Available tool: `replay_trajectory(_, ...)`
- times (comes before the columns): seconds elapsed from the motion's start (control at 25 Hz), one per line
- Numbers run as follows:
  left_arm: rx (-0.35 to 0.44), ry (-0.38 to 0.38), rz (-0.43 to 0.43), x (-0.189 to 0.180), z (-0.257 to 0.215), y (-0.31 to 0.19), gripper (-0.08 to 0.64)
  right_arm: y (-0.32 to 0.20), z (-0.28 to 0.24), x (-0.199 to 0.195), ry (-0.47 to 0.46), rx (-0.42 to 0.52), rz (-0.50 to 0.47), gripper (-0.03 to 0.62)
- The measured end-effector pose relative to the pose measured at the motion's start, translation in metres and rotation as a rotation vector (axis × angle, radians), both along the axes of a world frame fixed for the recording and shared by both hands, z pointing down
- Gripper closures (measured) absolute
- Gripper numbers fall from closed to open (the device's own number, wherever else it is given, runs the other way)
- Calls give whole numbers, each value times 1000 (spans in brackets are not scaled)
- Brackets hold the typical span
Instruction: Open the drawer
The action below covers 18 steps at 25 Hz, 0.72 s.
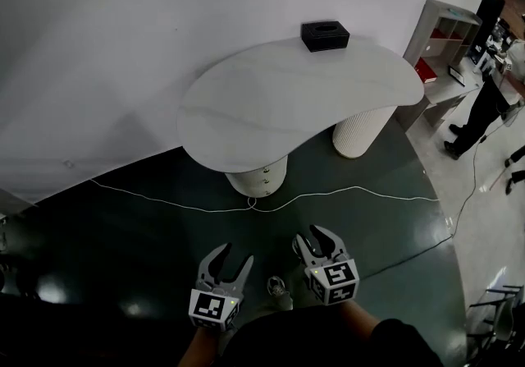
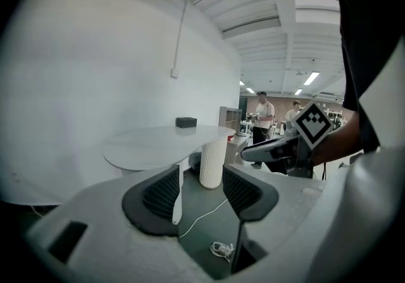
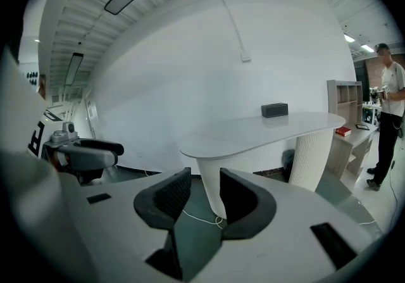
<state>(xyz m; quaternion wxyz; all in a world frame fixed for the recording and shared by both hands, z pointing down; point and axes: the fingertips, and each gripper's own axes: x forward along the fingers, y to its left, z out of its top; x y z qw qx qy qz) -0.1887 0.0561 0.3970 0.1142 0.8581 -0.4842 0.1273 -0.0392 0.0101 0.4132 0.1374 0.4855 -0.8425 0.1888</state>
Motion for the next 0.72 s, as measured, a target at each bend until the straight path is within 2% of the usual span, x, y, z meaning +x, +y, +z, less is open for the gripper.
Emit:
replay_trajectory(0.28, -57, -43, -33, -8, 12, -41, 351, -54, 29, -5, 12, -19, -6, 453)
replay_trajectory(0.56, -33, -37, -63, -13, 24, -95, 351, -109, 67, -15, 27, -52, -33, 453)
replay_trajectory(0.72, -52, -55, -41, -5, 34, -118, 351, -136, 93, -19, 35, -66, -46, 453)
